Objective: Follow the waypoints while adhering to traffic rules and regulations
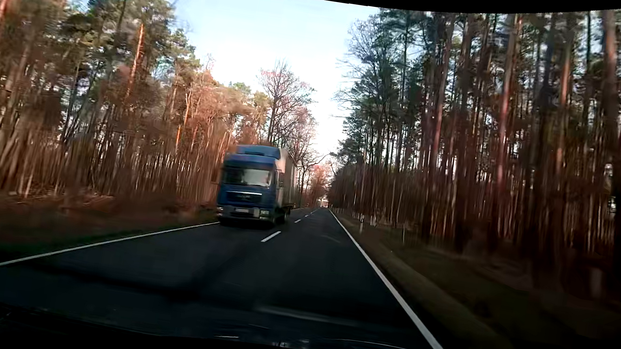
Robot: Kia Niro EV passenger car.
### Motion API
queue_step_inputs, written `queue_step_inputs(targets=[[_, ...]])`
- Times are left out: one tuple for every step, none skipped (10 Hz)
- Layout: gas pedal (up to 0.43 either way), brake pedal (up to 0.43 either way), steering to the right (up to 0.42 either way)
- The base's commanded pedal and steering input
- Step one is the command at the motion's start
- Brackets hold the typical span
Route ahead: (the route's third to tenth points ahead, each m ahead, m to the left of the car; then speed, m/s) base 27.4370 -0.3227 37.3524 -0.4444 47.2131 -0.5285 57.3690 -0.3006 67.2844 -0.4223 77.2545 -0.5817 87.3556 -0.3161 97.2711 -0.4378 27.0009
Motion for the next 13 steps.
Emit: queue_step_inputs(targets=[[0.228, 0.000, -0.001], [0.228, 0.000, -0.002], [0.228, 0.000, -0.003], [0.228, 0.000, -0.003], [0.228, 0.000, -0.003], [0.228, 0.000, -0.003], [0.228, 0.000, -0.003], [0.228, 0.000, -0.003], [0.228, 0.000, -0.003], [0.228, 0.000, -0.003], [0.228, 0.000, -0.003], [0.228, 0.000, -0.003], [0.228, 0.000, -0.003]])
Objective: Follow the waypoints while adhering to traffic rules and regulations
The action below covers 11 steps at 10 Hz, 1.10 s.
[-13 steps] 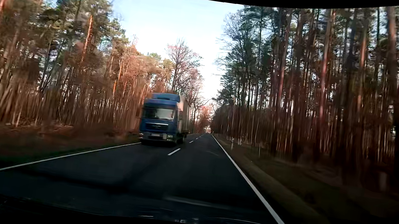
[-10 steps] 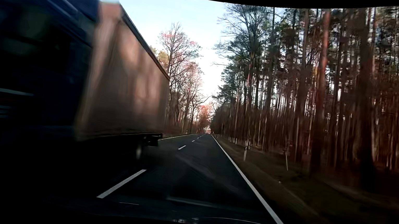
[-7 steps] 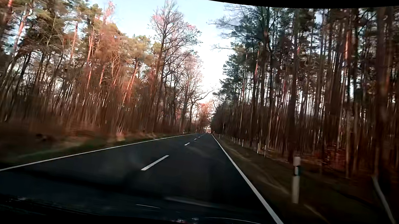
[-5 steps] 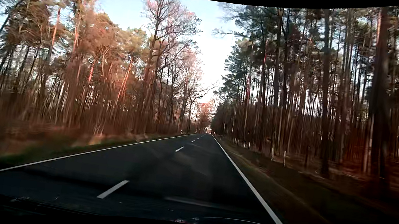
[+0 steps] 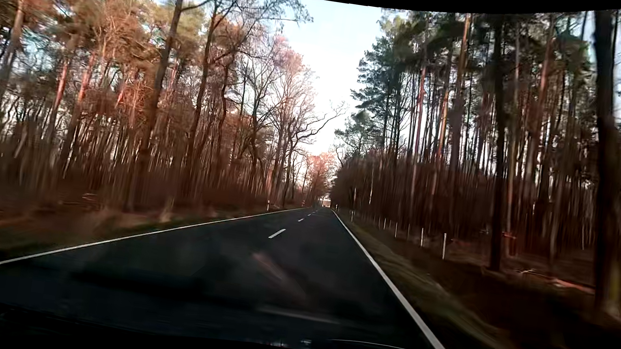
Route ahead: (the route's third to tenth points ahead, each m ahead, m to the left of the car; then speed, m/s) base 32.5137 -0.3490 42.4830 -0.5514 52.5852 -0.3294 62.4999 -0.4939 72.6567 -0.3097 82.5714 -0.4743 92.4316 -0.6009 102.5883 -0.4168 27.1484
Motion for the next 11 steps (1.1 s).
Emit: queue_step_inputs(targets=[[0.228, 0.000, -0.003], [0.220, 0.000, -0.001], [0.220, 0.000, -0.001], [0.220, 0.000, -0.001], [0.220, 0.000, -0.001], [0.209, 0.000, -0.001], [0.209, 0.000, -0.001], [0.209, 0.000, -0.001], [0.209, 0.000, 0.000], [0.209, 0.000, 0.000], [0.209, 0.000, 0.000]])
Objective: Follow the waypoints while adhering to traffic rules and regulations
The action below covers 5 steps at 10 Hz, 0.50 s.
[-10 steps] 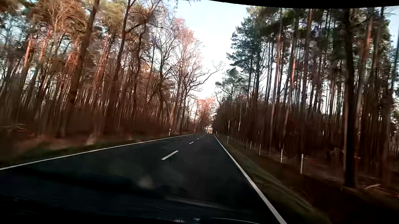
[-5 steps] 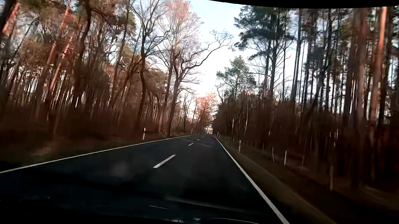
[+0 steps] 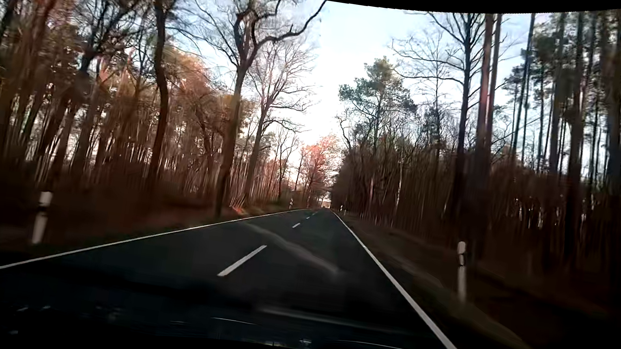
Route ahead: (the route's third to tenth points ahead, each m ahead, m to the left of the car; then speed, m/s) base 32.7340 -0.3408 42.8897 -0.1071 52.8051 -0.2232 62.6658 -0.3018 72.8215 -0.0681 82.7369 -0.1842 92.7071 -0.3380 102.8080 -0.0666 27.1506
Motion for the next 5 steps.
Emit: queue_step_inputs(targets=[[0.209, 0.000, -0.001], [0.209, 0.000, 0.000], [0.197, 0.000, -0.001], [0.197, 0.000, 0.000], [0.197, 0.000, 0.000]])
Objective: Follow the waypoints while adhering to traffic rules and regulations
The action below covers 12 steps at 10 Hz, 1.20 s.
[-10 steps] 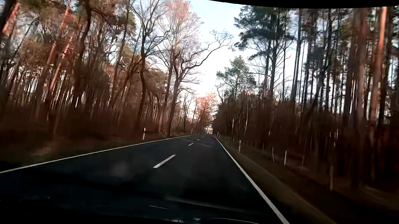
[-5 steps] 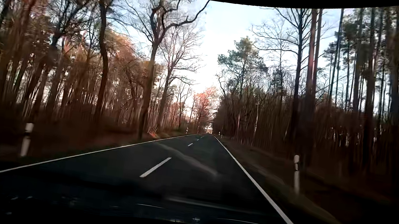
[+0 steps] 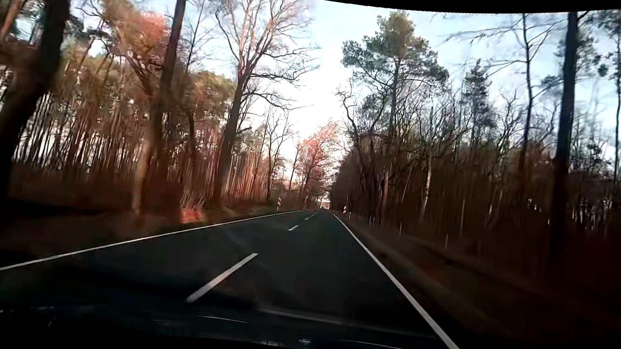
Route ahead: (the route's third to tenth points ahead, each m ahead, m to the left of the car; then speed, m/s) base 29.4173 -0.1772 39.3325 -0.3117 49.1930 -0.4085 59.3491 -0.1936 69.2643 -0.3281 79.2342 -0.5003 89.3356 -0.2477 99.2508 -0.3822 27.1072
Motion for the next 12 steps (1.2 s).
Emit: queue_step_inputs(targets=[[0.197, 0.000, -0.001], [0.197, 0.000, 0.000], [0.197, 0.000, -0.001], [0.197, 0.000, 0.000], [0.197, 0.000, -0.001], [0.197, 0.000, -0.001], [0.197, 0.000, -0.001], [0.197, 0.000, -0.002], [0.197, 0.000, -0.002], [0.197, 0.000, -0.002], [0.197, 0.000, -0.002], [0.197, 0.000, -0.002]])
